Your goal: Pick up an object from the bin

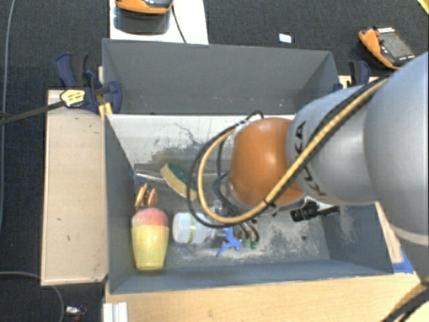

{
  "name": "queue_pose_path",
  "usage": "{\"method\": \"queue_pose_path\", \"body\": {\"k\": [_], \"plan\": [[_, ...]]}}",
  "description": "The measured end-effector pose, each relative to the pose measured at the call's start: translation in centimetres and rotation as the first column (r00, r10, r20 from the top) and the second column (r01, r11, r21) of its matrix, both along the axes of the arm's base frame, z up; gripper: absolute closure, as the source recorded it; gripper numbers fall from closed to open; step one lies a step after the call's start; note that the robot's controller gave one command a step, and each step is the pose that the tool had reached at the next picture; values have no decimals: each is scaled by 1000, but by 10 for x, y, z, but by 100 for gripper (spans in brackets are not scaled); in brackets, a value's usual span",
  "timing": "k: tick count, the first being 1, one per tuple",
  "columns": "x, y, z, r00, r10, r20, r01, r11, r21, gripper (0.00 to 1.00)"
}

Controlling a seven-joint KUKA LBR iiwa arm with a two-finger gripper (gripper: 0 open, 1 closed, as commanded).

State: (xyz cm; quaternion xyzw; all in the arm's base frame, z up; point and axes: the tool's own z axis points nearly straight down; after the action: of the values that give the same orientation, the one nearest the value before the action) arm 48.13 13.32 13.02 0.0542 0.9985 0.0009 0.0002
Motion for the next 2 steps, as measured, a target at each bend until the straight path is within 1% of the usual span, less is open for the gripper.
{"method": "queue_pose_path", "body": {"k": [2], "plan": [[2,0,45,1000,0,6,0,1000,2,100]]}}
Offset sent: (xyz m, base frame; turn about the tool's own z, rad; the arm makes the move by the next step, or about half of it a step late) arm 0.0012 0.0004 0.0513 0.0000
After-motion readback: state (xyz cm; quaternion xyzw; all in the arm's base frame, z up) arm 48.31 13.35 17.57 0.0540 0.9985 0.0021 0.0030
